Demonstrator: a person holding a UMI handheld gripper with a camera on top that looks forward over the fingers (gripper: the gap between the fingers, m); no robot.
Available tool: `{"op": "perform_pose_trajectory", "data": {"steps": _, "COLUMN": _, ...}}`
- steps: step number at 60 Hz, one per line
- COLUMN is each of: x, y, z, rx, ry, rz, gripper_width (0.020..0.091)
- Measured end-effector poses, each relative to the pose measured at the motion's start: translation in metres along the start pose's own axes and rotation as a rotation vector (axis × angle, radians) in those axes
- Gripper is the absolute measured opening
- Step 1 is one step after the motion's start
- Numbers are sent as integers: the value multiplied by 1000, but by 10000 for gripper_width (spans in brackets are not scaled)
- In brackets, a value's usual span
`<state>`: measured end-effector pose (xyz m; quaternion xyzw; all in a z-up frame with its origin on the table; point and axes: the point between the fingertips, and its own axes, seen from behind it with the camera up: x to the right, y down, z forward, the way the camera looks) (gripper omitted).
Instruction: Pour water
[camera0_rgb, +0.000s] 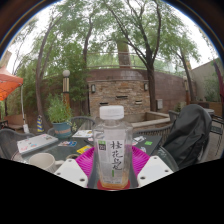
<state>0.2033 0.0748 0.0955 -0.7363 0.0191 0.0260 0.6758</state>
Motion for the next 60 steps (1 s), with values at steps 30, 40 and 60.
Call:
{"op": "perform_pose_trajectory", "data": {"steps": 30, "x": -4, "y": 32, "z": -29, "rx": -208, "ry": -13, "rz": 59, "gripper_width": 850}}
{"op": "perform_pose_trajectory", "data": {"steps": 40, "x": -6, "y": 14, "z": -99, "rx": -196, "ry": 11, "rz": 57, "gripper_width": 840}}
{"op": "perform_pose_trajectory", "data": {"steps": 60, "x": -44, "y": -12, "z": -288, "rx": -164, "ry": 12, "rz": 18, "gripper_width": 838}}
